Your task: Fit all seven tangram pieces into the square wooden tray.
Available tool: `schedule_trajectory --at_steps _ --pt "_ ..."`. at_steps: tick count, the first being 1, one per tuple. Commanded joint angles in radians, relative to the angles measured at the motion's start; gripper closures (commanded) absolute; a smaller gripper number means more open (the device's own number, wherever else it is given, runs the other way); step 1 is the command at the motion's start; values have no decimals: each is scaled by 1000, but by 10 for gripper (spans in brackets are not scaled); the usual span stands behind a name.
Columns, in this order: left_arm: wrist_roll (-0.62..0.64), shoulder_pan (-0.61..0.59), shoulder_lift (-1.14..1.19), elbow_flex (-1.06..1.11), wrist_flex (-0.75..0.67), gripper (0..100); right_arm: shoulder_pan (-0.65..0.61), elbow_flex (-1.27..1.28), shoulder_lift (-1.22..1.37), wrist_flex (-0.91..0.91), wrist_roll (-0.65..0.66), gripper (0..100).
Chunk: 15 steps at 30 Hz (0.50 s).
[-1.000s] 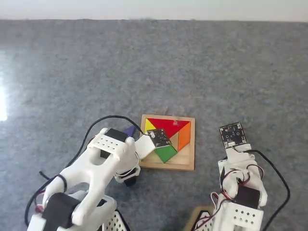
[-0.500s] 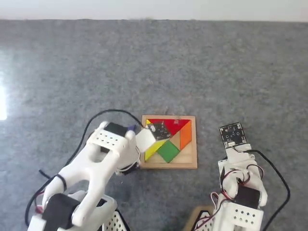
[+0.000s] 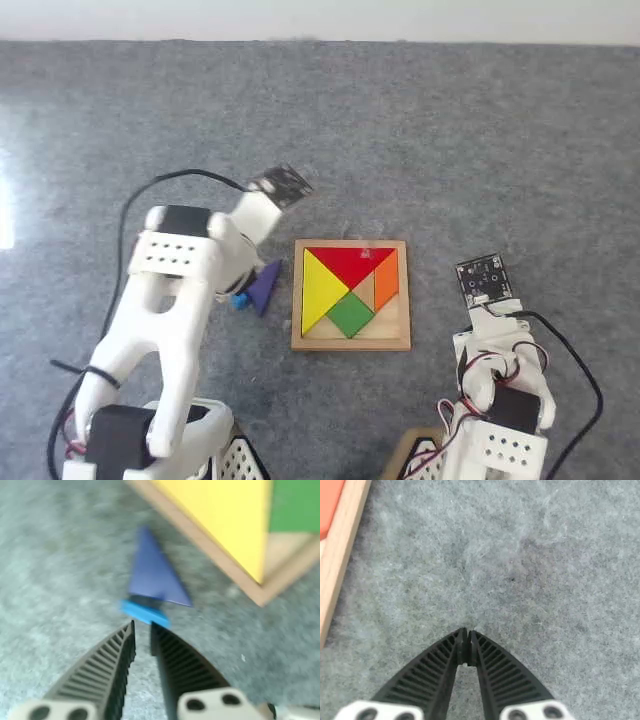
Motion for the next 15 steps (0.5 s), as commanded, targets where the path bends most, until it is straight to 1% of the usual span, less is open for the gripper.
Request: schedule_trajectory --at_steps 1,4,9,13,15 --pt "5 -23 -14 -24 -23 904 -7 18 -13 4 0 982" --pt "-37 -26 -15 12 -29 900 -7 18 -13 4 0 982" --pt "-34 -38 -14 111 -130 893 -7 18 -13 4 0 982" --pt "-34 -37 -14 182 -201 830 -7 18 -13 4 0 982" --pt "-38 -34 -14 209 -232 827 -7 18 -13 4 0 982"
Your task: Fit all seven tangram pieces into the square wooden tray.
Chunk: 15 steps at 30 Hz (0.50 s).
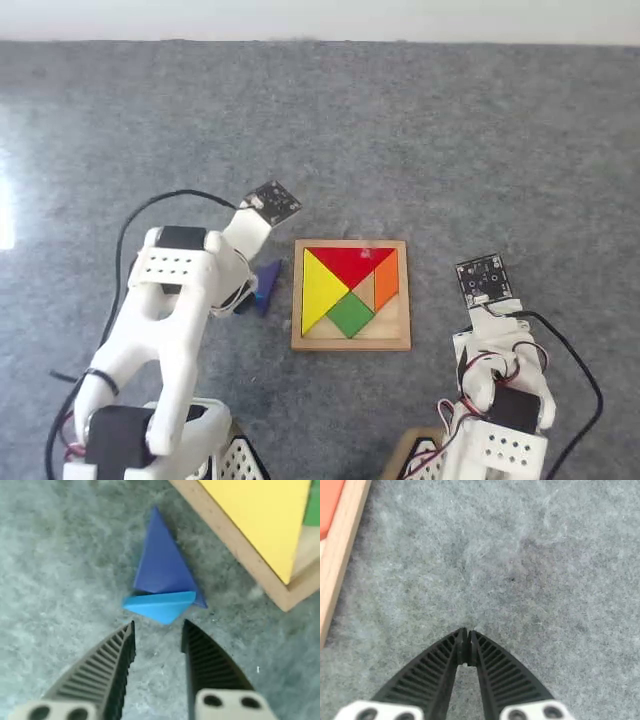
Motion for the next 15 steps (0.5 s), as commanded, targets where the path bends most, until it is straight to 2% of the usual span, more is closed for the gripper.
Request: schedule_trajectory --at_steps 1,8,15 --pt "-17 2 -14 28 -71 827 -7 18 -13 4 0 982" --pt "-58 0 -12 87 -161 827 -7 18 -13 5 0 982" --pt "-95 3 -8 93 -173 825 -7 18 -13 5 0 982"
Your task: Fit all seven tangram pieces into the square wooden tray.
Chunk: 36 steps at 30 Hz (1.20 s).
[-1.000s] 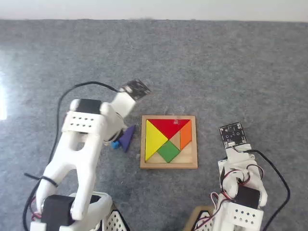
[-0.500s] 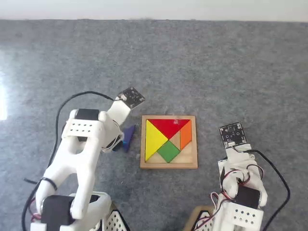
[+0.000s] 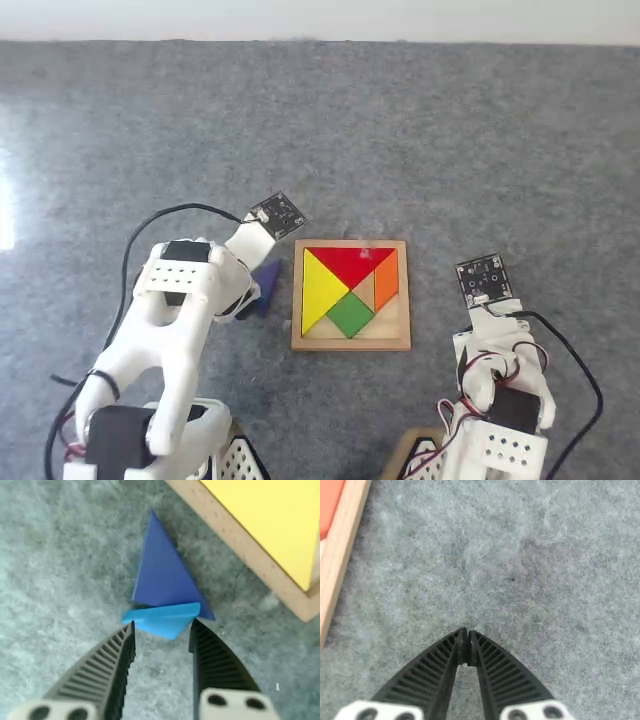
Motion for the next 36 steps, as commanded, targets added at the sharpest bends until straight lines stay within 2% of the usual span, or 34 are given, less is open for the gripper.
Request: schedule_trajectory --at_steps 1,7,13,25,32,36 --pt "-28 0 5 -12 -17 825 -7 18 -13 5 0 982" --pt "-29 -3 192 -70 -60 826 -7 18 -13 5 0 982" --pt "-29 -5 334 -211 28 827 -7 18 -13 5 0 982" --pt "-23 -9 344 -283 26 827 -8 18 -13 5 0 982" --pt "153 -117 345 -403 69 827 -12 18 -13 4 0 982" --pt "178 -130 345 -414 78 827 -8 18 -13 4 0 982"
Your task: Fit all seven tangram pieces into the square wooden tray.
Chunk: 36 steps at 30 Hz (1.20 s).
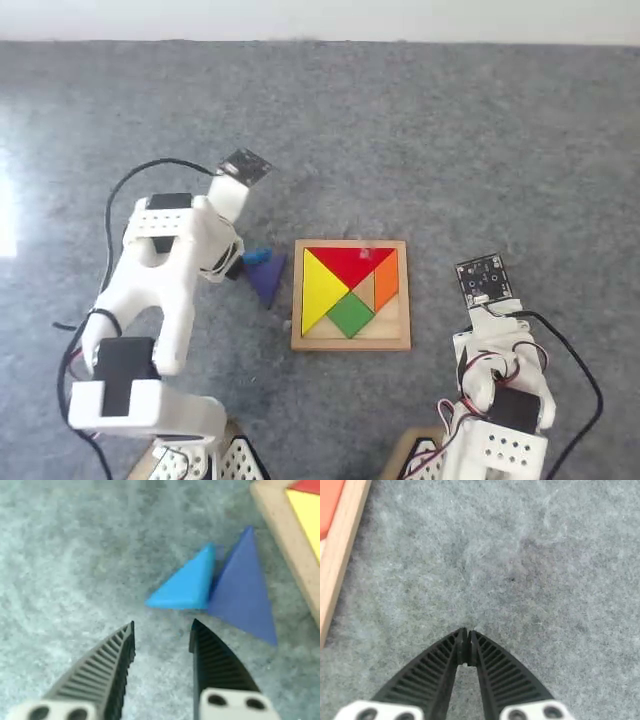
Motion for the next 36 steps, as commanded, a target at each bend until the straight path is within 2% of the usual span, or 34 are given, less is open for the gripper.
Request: schedule_trajectory --at_steps 1,8,12,17,24,27,36 --pt "26 -11 0 -44 12 827 -8 18 -13 4 0 982" --pt "14 -5 0 -79 9 827 -7 18 -13 4 0 982" --pt "-97 -3 0 -87 32 827 -8 18 -13 4 0 982" --pt "-262 11 -2 -85 207 835 -13 18 -13 4 0 982" --pt "-269 48 11 -81 77 858 -13 18 -13 4 0 982" --pt "-267 81 11 -64 9 812 -13 18 -13 4 0 982" --pt "-319 140 15 -67 -38 791 -13 18 -13 4 0 982"
